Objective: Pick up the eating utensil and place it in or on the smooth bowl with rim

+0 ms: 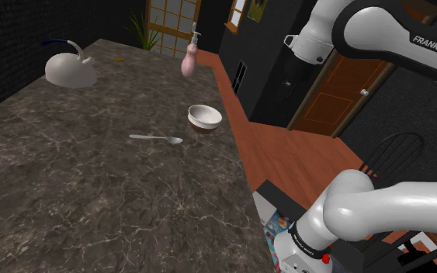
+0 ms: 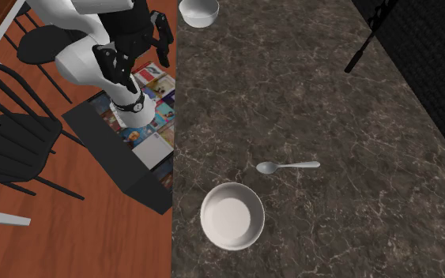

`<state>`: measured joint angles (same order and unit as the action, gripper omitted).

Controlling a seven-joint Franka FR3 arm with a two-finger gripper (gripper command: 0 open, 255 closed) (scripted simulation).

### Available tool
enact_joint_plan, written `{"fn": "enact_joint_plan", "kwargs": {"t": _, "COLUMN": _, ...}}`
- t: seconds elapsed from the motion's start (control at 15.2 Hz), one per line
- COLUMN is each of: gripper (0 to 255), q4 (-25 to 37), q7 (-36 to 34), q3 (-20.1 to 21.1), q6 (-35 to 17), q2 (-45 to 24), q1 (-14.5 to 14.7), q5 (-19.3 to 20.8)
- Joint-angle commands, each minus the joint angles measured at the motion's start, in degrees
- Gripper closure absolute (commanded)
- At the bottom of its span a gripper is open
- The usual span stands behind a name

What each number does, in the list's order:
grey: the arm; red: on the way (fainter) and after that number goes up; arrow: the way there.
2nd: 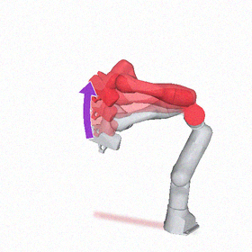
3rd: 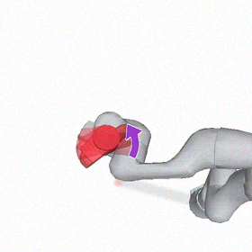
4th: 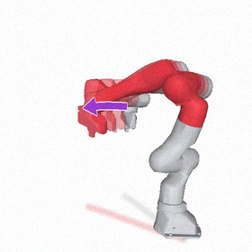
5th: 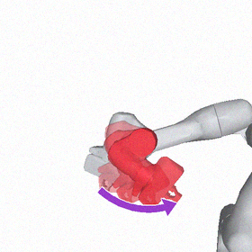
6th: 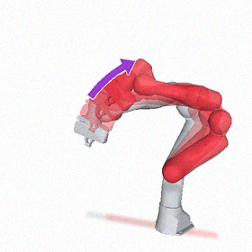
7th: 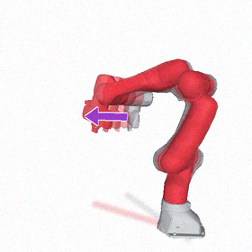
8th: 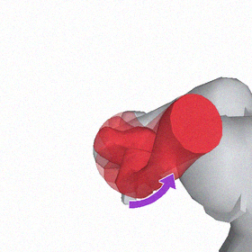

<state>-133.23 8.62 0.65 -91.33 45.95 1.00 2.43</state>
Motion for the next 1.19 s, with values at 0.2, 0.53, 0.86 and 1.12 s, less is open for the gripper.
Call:
{"fn": "enact_joint_plan", "kwargs": {"t": 0.2, "gripper": 0, "q4": -1.14, "q7": 1.61, "q3": -0.6, "q6": -5.86, "q2": -4.23, "q1": 1.05, "q5": -0.87}}
{"fn": "enact_joint_plan", "kwargs": {"t": 0.53, "gripper": 0, "q4": -1.45, "q7": 4.6, "q3": -1.44, "q6": -15.12, "q2": -12.41, "q1": 2.94, "q5": -2.62}}
{"fn": "enact_joint_plan", "kwargs": {"t": 0.86, "gripper": 0, "q4": 0.22, "q7": 8.06, "q3": -2.02, "q6": -23.36, "q2": -21.62, "q1": 4.93, "q5": -4.9}}
{"fn": "enact_joint_plan", "kwargs": {"t": 1.12, "gripper": 0, "q4": 2.93, "q7": 11.19, "q3": -2.26, "q6": -28.95, "q2": -29.44, "q1": 6.54, "q5": -7.17}}
